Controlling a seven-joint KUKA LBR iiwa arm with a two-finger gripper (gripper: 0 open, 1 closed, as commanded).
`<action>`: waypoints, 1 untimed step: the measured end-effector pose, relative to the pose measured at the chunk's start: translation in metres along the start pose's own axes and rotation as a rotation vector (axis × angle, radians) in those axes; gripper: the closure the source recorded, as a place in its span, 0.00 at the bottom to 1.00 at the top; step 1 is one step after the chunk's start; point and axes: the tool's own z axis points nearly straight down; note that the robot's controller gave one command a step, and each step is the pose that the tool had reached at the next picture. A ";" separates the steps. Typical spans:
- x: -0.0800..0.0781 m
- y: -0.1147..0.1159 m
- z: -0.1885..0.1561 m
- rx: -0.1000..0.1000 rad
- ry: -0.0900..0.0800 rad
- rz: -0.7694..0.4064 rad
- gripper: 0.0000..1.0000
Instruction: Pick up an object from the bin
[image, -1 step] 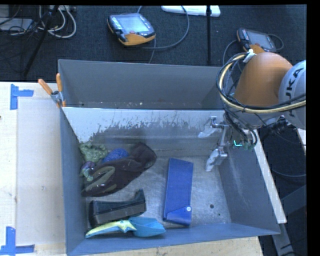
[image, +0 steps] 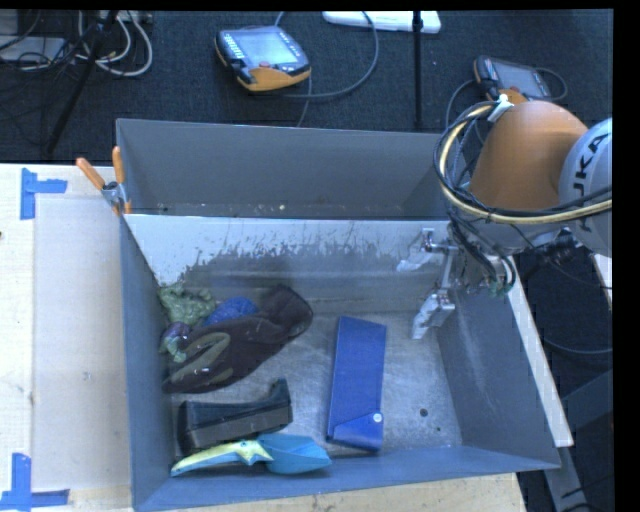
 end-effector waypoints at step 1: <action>0.004 0.016 0.053 0.002 -0.007 -0.208 0.00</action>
Offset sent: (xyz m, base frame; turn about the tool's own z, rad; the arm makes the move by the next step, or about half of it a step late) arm 0.0013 0.0202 -0.0344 -0.3784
